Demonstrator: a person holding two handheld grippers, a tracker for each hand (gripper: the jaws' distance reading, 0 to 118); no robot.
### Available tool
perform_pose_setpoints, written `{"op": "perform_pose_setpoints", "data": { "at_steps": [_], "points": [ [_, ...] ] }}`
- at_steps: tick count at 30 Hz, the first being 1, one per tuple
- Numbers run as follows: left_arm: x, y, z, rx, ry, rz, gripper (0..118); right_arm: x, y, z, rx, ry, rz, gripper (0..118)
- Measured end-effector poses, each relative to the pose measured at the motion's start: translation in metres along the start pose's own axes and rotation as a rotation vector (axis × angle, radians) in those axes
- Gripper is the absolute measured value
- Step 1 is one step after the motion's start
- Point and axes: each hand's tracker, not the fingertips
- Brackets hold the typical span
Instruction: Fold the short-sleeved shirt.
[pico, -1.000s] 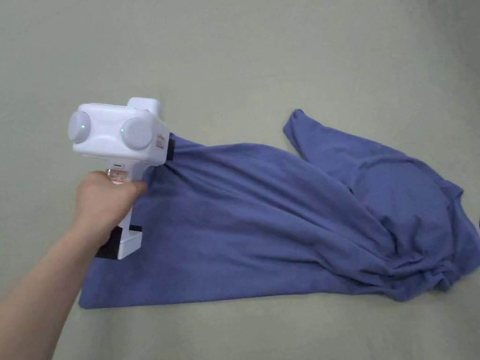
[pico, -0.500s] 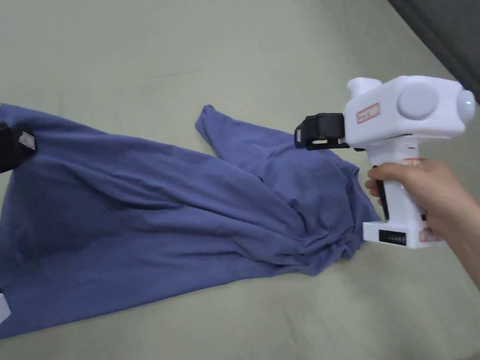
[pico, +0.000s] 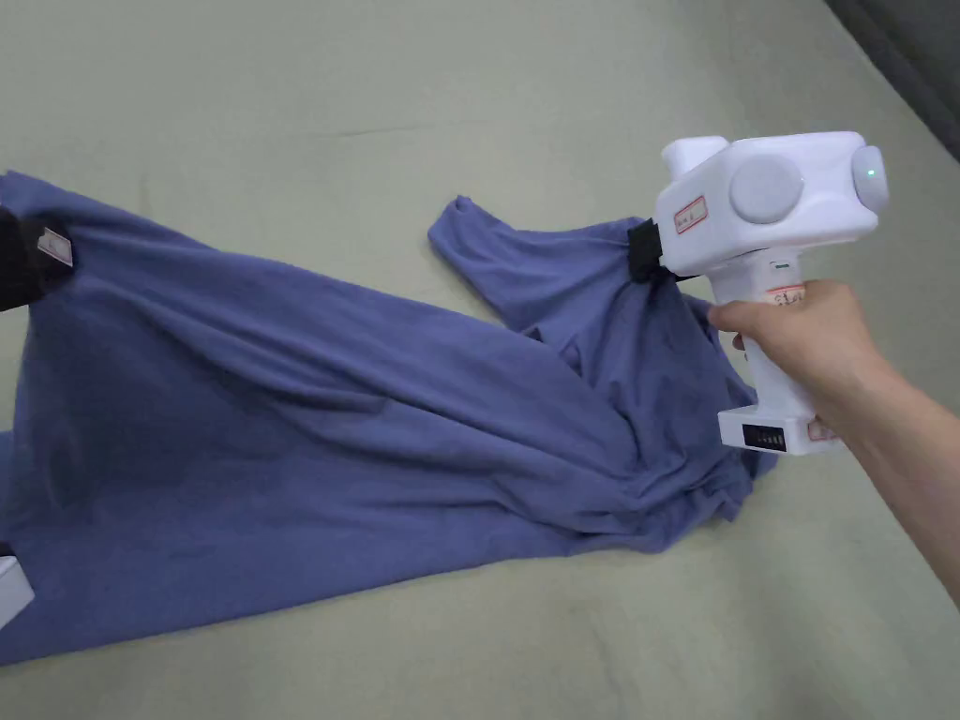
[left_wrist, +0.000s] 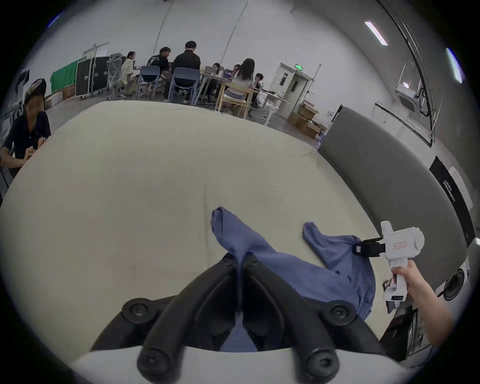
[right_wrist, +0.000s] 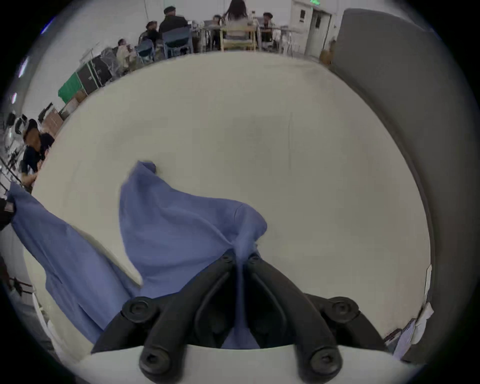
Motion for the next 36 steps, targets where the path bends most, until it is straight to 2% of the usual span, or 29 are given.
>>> {"op": "perform_pose_setpoints", "data": {
  "at_steps": [3, 7, 12, 18, 23, 29, 36],
  "points": [
    [-0.004, 0.015, 0.023, 0.062, -0.032, 0.013, 1, 0.013, 0.003, 0.048, 0.122, 0.039, -0.069, 6],
    [-0.004, 0.05, 0.076, 0.19, -0.058, 0.005, 1, 0.028, 0.016, 0.138, 0.324, 0.055, -0.105, 6],
    [-0.003, 0.111, 0.157, 0.367, 0.013, -0.079, 1, 0.047, 0.053, 0.255, 0.573, 0.085, -0.164, 6],
    [0.01, 0.213, 0.23, 0.541, 0.113, -0.17, 1, 0.036, 0.131, 0.369, 0.77, 0.082, -0.123, 6],
    [0.026, 0.314, 0.243, 0.588, 0.097, -0.123, 1, 0.01, 0.216, 0.417, 0.851, 0.096, -0.125, 6],
    [0.036, 0.404, 0.234, 0.667, 0.195, -0.118, 1, -0.013, 0.304, 0.454, 0.984, 0.055, -0.144, 6],
    [0.011, 0.426, 0.159, 0.693, 0.216, -0.107, 1, -0.011, 0.357, 0.406, 0.992, 0.005, -0.161, 6]
  ]
}}
